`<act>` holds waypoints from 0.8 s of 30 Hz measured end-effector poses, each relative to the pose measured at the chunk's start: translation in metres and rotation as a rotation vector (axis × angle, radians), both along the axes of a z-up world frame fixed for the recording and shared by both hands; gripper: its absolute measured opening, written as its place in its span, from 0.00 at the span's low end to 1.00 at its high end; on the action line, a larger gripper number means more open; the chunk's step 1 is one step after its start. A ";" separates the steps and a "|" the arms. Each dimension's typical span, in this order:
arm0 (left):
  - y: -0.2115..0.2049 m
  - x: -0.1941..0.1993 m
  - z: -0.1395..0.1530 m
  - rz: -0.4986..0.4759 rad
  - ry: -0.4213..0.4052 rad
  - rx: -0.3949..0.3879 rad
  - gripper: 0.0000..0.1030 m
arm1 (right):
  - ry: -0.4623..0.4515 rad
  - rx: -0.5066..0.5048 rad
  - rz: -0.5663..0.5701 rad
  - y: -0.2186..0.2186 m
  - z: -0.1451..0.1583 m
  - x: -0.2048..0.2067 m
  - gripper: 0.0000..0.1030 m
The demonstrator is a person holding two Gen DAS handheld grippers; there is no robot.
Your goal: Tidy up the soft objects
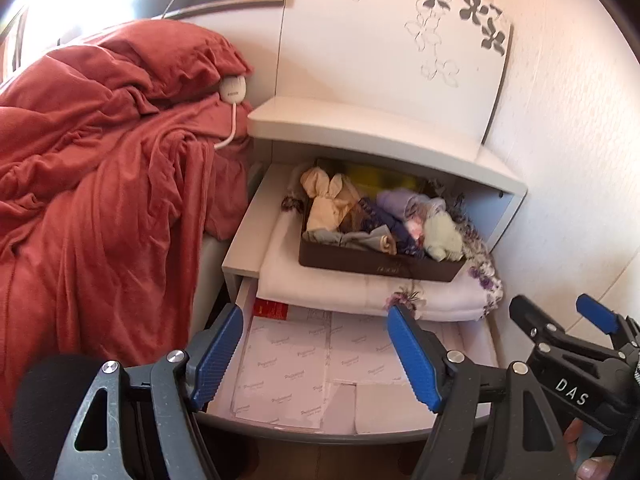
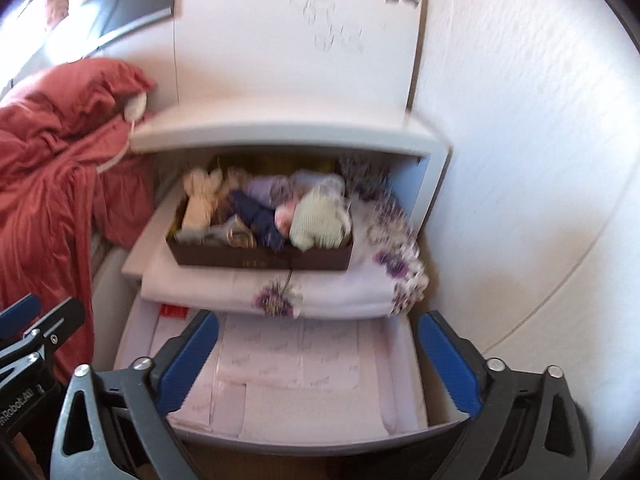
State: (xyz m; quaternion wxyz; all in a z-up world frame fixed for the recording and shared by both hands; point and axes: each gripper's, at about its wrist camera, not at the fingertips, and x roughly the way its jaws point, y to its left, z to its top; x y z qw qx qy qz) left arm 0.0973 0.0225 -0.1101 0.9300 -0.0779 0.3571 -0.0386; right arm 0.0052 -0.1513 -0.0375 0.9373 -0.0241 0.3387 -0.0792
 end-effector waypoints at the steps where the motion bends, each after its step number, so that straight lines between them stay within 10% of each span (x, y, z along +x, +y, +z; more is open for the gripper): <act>1: 0.000 -0.003 0.003 -0.001 -0.009 0.002 0.74 | -0.015 0.001 0.003 0.002 0.006 -0.003 1.00; 24: 0.000 -0.030 0.048 0.061 -0.069 0.010 0.74 | -0.179 0.024 -0.044 0.005 0.065 -0.041 1.00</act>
